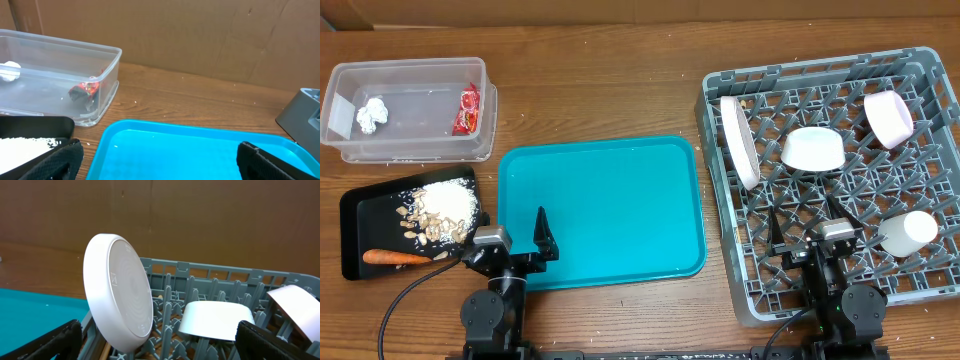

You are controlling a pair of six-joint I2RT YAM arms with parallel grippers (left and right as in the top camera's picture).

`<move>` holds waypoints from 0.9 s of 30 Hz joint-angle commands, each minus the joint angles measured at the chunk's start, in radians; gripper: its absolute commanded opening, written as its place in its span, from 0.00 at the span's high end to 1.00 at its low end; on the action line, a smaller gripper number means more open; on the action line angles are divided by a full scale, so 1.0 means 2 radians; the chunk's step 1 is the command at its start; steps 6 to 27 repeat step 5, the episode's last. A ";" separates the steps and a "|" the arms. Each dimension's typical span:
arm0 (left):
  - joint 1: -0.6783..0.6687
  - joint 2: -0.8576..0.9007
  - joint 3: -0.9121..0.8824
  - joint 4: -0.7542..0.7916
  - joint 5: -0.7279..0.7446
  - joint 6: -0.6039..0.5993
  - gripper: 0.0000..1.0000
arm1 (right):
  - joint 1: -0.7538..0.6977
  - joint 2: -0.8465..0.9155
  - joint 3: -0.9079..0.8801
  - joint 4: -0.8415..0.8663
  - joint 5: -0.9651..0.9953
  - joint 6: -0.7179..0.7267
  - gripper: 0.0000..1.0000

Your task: Sort waste into correct bins and load items into the dishwasher

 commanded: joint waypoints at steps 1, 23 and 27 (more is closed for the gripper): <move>0.003 -0.006 -0.002 0.001 0.006 -0.007 0.00 | -0.001 -0.004 -0.005 0.002 -0.002 0.002 0.00; 0.003 -0.006 -0.002 0.001 0.006 -0.007 0.00 | -0.001 -0.004 -0.005 0.002 -0.002 0.002 0.00; 0.003 -0.006 -0.002 0.001 0.006 -0.007 0.00 | -0.001 -0.004 -0.005 0.002 -0.002 0.002 0.00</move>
